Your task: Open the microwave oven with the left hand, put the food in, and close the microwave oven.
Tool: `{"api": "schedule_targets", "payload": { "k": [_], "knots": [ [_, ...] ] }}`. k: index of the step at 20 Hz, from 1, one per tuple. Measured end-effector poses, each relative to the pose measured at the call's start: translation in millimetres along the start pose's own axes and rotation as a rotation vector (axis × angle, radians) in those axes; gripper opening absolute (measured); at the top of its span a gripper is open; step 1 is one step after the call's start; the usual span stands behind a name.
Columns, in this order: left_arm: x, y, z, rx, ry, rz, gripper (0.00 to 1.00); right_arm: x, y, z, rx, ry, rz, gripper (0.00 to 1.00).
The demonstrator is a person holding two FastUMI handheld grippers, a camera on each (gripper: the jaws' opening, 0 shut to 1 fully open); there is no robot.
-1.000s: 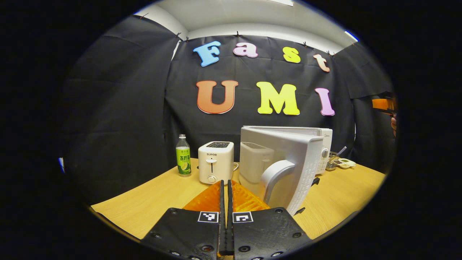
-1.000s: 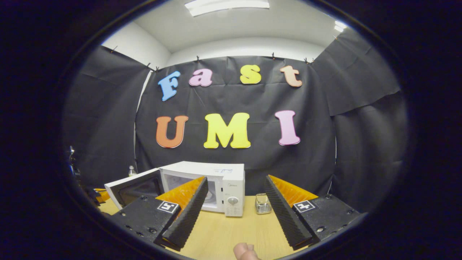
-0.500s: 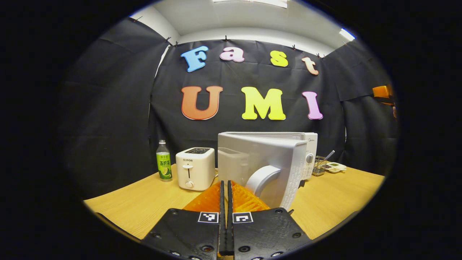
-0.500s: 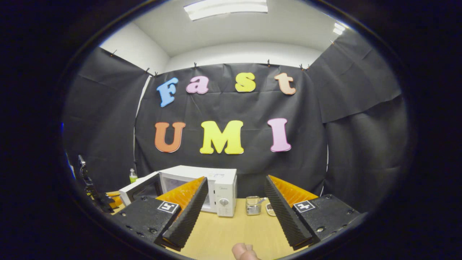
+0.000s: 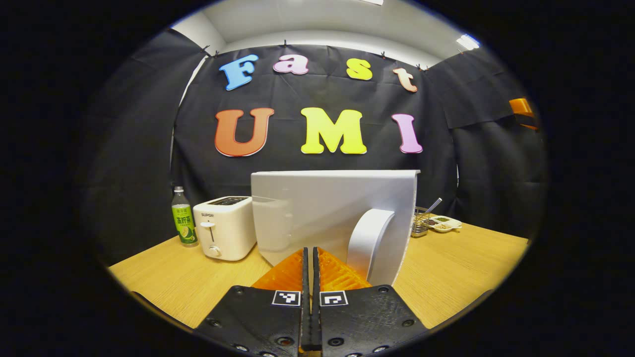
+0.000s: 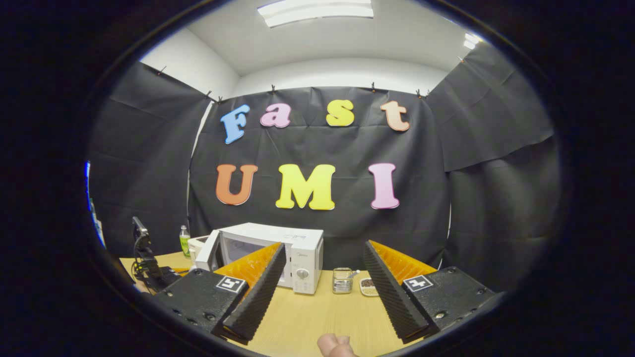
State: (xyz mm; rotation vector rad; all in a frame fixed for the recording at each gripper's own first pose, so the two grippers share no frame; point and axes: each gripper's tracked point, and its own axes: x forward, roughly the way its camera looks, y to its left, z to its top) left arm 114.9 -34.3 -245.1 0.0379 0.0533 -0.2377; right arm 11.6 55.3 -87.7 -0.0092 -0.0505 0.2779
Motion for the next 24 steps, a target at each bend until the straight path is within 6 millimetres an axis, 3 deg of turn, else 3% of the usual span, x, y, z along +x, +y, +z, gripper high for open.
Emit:
{"api": "schedule_targets", "payload": {
  "k": [1, 2, 4, 5, 7, 12, 17, 18, 20, 21, 24],
  "knots": [
    [5.1, -10.5, -1.0, 0.008, 0.003, -0.025, 0.0, 0.6, -1.9, -2.6, 0.008, 0.003, 0.006, 0.91],
    [12.2, -18.9, -1.8, 0.014, -0.001, -0.04, 0.0, -0.1, -5.0, -4.6, 0.015, 0.005, 0.011, 1.0],
    [31.2, -26.9, -5.2, 0.017, 0.005, -0.049, 0.0, 1.5, -11.3, -8.9, 0.021, 0.006, 0.015, 1.0],
    [40.3, -32.5, -7.6, 0.006, 0.015, -0.054, 0.0, 2.7, -15.8, -11.5, 0.022, 0.007, 0.013, 0.92],
    [57.9, -42.9, -10.0, -0.023, 0.033, -0.065, 0.0, 6.1, -21.9, -16.1, 0.029, 0.011, 0.015, 0.92],
    [93.7, -63.4, 6.0, -0.042, 0.004, -0.091, 0.0, 17.5, -40.2, -28.3, 0.037, 0.025, 0.0, 0.91],
    [130.5, -86.2, 4.6, -0.015, 0.023, -0.11, 0.0, 30.8, -50.7, -37.2, 0.042, 0.034, 0.004, 0.92],
    [138.2, -88.6, 5.7, -0.019, 0.025, -0.108, 0.0, 33.0, -52.3, -38.9, 0.039, 0.033, 0.005, 1.0],
    [154.2, -90.8, 7.0, -0.029, 0.026, -0.099, 0.0, 37.0, -54.7, -42.4, 0.043, 0.033, 0.011, 1.0],
    [162.3, -92.7, 7.6, -0.034, 0.024, -0.095, 0.0, 39.4, -56.2, -44.0, 0.048, 0.032, 0.014, 0.91],
    [185.0, -93.8, 6.7, -0.043, 0.034, -0.08, 0.0, 45.7, -60.5, -51.9, 0.067, 0.036, 0.028, 0.91]
  ]
}}
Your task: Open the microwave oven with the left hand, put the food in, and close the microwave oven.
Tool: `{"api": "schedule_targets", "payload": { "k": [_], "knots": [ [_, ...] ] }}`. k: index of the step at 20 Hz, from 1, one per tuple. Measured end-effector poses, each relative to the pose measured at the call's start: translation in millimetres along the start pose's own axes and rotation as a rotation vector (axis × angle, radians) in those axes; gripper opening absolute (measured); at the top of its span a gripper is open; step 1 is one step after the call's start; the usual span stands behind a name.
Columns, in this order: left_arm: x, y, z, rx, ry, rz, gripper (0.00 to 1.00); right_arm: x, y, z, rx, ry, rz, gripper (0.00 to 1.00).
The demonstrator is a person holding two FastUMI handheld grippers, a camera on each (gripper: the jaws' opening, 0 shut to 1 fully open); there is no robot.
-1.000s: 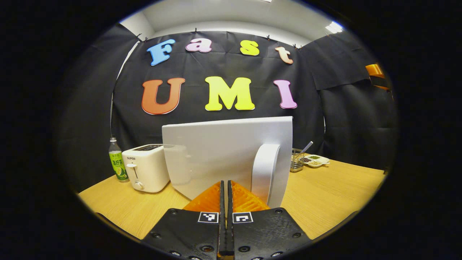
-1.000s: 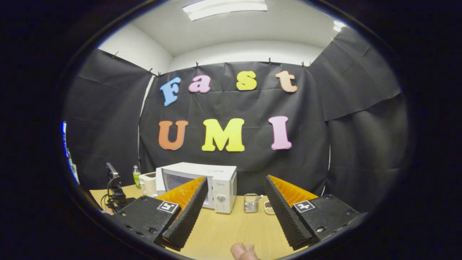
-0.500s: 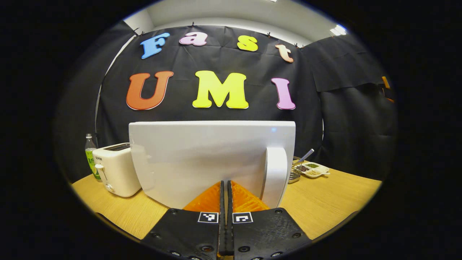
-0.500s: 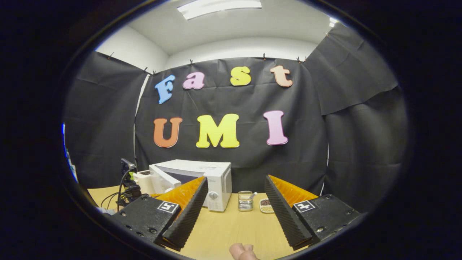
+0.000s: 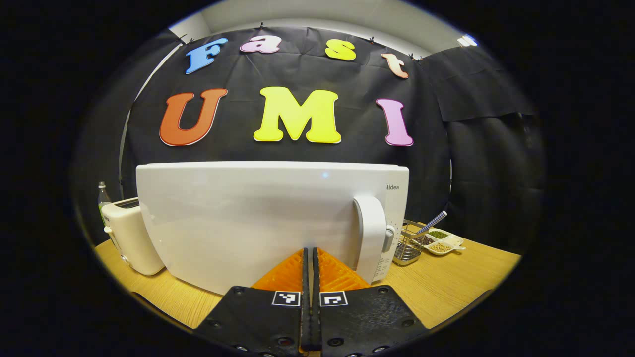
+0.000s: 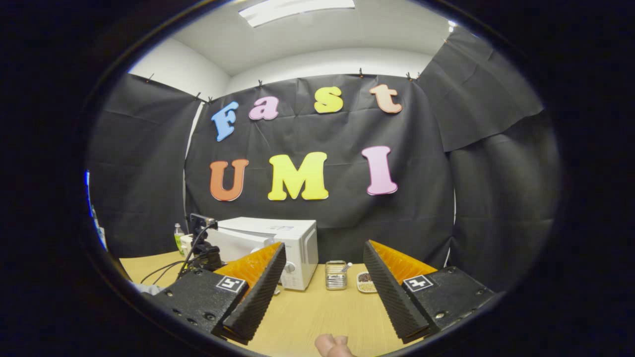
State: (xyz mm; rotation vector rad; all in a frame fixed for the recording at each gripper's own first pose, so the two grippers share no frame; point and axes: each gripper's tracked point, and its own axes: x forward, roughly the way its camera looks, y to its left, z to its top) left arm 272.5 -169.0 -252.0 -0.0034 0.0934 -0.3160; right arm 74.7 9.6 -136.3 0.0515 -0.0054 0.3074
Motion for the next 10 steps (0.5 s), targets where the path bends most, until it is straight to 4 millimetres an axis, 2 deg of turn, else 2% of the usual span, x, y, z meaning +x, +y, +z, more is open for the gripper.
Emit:
{"api": "schedule_targets", "payload": {
  "k": [5, 6, 10],
  "knots": [
    [31.9, 1.5, -5.4, 0.009, 0.045, 0.034, 0.0, 5.6, -8.7, -17.1, 0.04, 0.045, -0.003, 0.91],
    [27.3, 1.4, -7.8, -0.006, 0.066, 0.037, 0.0, 4.0, -8.3, -18.4, 0.048, 0.052, -0.003, 1.0],
    [26.7, 2.3, -10.5, -0.021, 0.074, 0.048, 0.0, -8.5, -8.9, -17.0, 0.051, 0.057, -0.026, 1.0]
  ]
}}
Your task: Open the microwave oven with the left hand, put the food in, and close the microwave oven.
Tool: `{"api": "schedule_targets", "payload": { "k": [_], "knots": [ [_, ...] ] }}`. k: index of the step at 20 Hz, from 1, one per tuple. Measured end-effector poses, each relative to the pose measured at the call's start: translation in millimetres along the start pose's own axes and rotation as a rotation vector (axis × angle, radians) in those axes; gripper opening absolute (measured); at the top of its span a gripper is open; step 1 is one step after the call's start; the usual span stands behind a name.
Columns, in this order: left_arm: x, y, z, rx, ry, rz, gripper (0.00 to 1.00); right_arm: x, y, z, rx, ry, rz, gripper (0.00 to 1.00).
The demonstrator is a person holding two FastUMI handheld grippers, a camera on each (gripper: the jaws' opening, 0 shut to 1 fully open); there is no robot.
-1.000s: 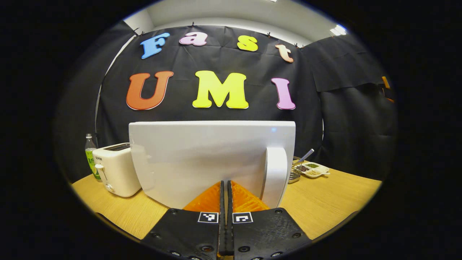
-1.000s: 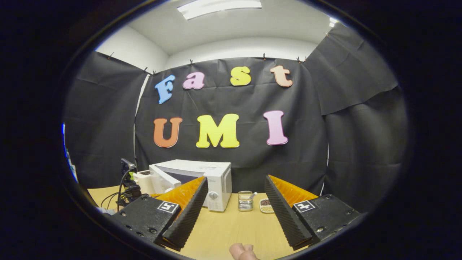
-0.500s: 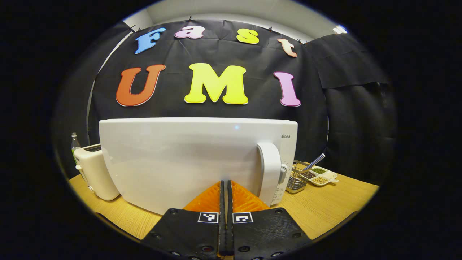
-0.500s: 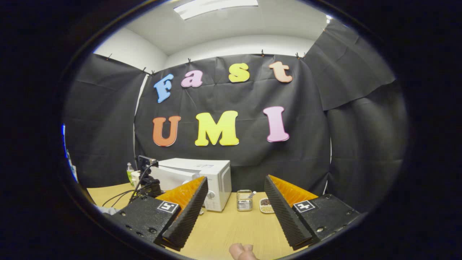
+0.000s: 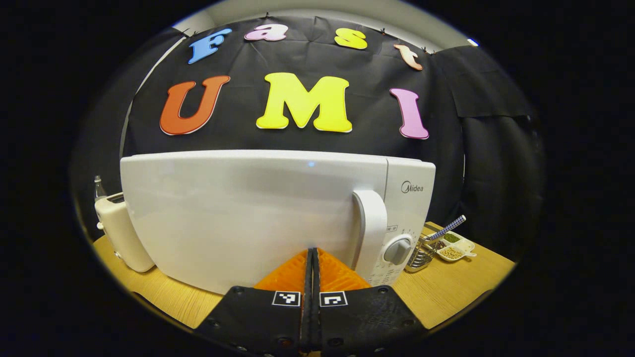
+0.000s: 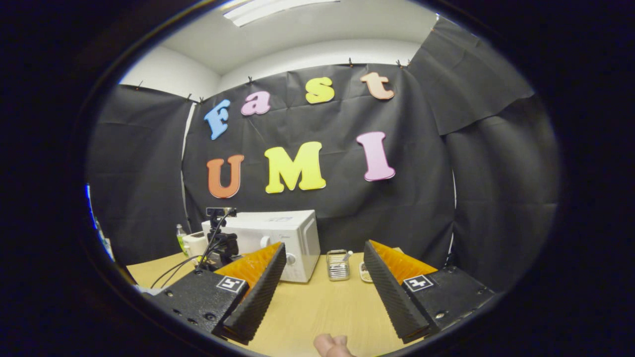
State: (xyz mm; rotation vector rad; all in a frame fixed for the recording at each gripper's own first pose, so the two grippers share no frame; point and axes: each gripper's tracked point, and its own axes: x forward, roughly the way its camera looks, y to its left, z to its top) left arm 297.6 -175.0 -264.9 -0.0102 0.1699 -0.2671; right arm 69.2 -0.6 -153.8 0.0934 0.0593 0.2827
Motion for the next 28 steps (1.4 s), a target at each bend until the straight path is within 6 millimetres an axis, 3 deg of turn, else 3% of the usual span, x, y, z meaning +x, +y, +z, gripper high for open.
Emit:
{"api": "schedule_targets", "payload": {
  "k": [4, 5, 6, 8, 9, 10, 11, 12, 13, 14, 17, 18, 19, 20, 21, 23, 28],
  "knots": [
    [-11.3, 0.7, -10.8, -0.017, 0.051, -0.003, 0.0, -18.0, 2.6, 6.6, -0.021, -0.005, -0.03, 1.0],
    [-17.6, -2.2, -10.4, -0.026, 0.055, -0.014, 0.0, -22.6, 3.7, 7.8, -0.025, -0.004, -0.035, 0.91],
    [-25.2, -5.5, -8.7, -0.029, 0.057, -0.027, 0.0, -26.4, 5.1, 7.4, -0.025, -0.002, -0.039, 1.0],
    [-44.2, -5.2, -6.4, -0.005, 0.069, -0.018, 0.02, -32.6, 7.6, 6.5, -0.021, 0.006, -0.045, 1.0],
    [-57.6, -0.8, -4.2, 0.013, 0.068, 0.002, 0.03, -35.8, 8.2, 6.2, -0.019, 0.009, -0.05, 0.91],
    [-69.4, 1.6, -1.8, 0.03, 0.062, 0.019, 0.5, -38.2, 9.1, 5.7, -0.017, 0.012, -0.055, 0.91],
    [-81.7, 3.3, 1.8, 0.036, 0.054, 0.038, 0.6, -40.7, 11.4, 5.6, -0.015, 0.016, -0.057, 0.91],
    [-94.3, 4.8, 12.4, 0.039, 0.055, 0.059, 0.79, -43.1, 14.7, 4.9, -0.015, 0.019, -0.056, 0.91],
    [-109.9, 8.8, 15.8, 0.043, 0.057, 0.084, 0.86, -45.8, 17.5, 5.6, -0.016, 0.02, -0.055, 1.0],
    [-124.5, 10.4, 18.9, 0.048, 0.064, 0.1, 0.92, -47.9, 19.7, 5.6, -0.018, 0.022, -0.057, 1.0],
    [-171.4, 5.5, 37.8, 0.051, 0.056, 0.11, 0.93, -56.7, 28.6, 5.7, -0.022, 0.039, -0.054, 1.0],
    [-188.1, 0.7, 46.4, 0.047, 0.043, 0.101, 0.94, -61.0, 32.1, 7.5, -0.033, 0.042, -0.051, 0.92],
    [-205.2, -3.2, 57.6, 0.041, 0.023, 0.095, 0.94, -66.3, 34.9, 11.4, -0.039, 0.038, -0.052, 0.91],
    [-222.9, -5.8, 69.0, 0.034, 0.0, 0.094, 0.94, -70.9, 35.7, 16.1, -0.039, 0.031, -0.057, 1.0],
    [-240.3, -4.5, 79.5, 0.038, -0.015, 0.109, 0.94, -76.0, 36.8, 19.9, -0.039, 0.025, -0.063, 0.91],
    [-274.5, -0.6, 96.8, 0.045, -0.05, 0.134, 0.94, -87.8, 40.2, 24.0, -0.044, 0.018, -0.076, 0.91],
    [-350.4, -6.1, 126.6, 0.013, -0.097, 0.118, 0.93, -125.9, 32.0, 47.5, -0.072, -0.018, -0.129, 0.91]
  ]
}}
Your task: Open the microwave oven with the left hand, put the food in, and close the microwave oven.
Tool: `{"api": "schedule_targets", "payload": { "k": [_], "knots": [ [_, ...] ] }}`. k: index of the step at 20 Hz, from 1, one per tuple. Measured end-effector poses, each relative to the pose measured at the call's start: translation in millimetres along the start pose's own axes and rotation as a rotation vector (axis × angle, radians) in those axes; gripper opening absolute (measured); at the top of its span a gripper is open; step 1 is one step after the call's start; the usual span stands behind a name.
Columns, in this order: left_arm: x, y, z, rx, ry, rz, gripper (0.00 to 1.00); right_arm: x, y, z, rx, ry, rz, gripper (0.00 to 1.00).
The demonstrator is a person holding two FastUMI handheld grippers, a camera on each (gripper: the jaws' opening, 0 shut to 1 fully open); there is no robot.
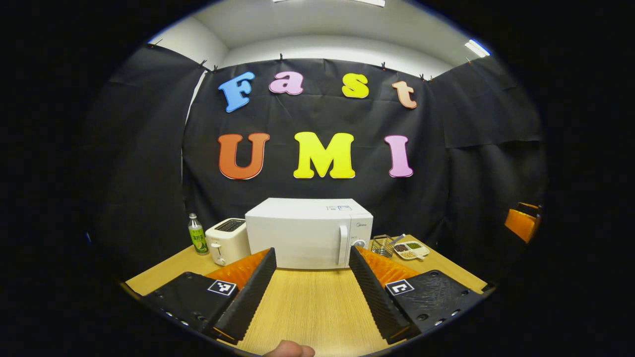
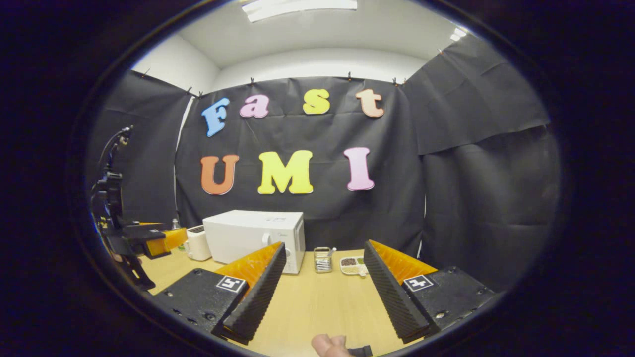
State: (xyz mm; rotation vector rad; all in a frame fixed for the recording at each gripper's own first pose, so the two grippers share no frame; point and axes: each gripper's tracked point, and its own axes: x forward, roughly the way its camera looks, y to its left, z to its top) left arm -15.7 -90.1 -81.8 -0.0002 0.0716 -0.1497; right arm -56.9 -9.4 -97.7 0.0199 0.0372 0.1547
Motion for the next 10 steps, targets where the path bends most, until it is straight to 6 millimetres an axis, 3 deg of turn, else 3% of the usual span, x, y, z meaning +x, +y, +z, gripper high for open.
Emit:
{"api": "schedule_targets", "payload": {
  "k": [1, 2, 3, 4, 5, 6, 7, 8, 9, 10],
  "knots": [
    [-15.1, -1.8, 3.3, 0.001, -0.006, -0.01, 0.94, -6.3, -0.6, 6.8, 0.013, -0.011, 0.0, 1.0],
    [-29.3, -1.1, 11.4, 0.004, -0.022, -0.011, 0.95, -12.9, -2.0, 10.5, 0.021, -0.018, -0.002, 0.91],
    [-42.5, -0.5, 16.9, 0.009, -0.039, -0.012, 0.95, -18.9, -4.2, 15.7, 0.027, -0.029, -0.008, 1.0],
    [-54.5, 0.9, 25.2, 0.01, -0.062, -0.008, 0.94, -23.6, -5.0, 20.9, 0.028, -0.039, -0.015, 1.0],
    [-65.5, 3.4, 34.1, 0.005, -0.087, 0.0, 0.94, -28.0, -4.4, 25.7, 0.022, -0.047, -0.019, 0.91],
    [-73.3, 4.9, 39.1, 0.003, -0.105, 0.003, 0.94, -32.4, -2.7, 27.3, 0.013, -0.051, -0.022, 0.91],
    [-80.1, 7.8, 45.5, 0.005, -0.119, 0.008, 0.94, -36.8, -1.4, 29.8, 0.007, -0.053, -0.023, 1.0],
    [-87.7, 10.8, 52.1, 0.004, -0.133, 0.019, 0.94, -40.2, 2.4, 32.5, 0.005, -0.057, -0.017, 1.0],
    [-95.5, 13.2, 57.8, 0.007, -0.148, 0.022, 0.83, -44.1, 5.2, 34.4, 0.002, -0.062, -0.012, 0.91],
    [-101.7, 12.3, 61.3, 0.011, -0.159, 0.019, 0.94, -47.4, 6.0, 36.7, 0.003, -0.069, -0.01, 0.91]
  ]
}}
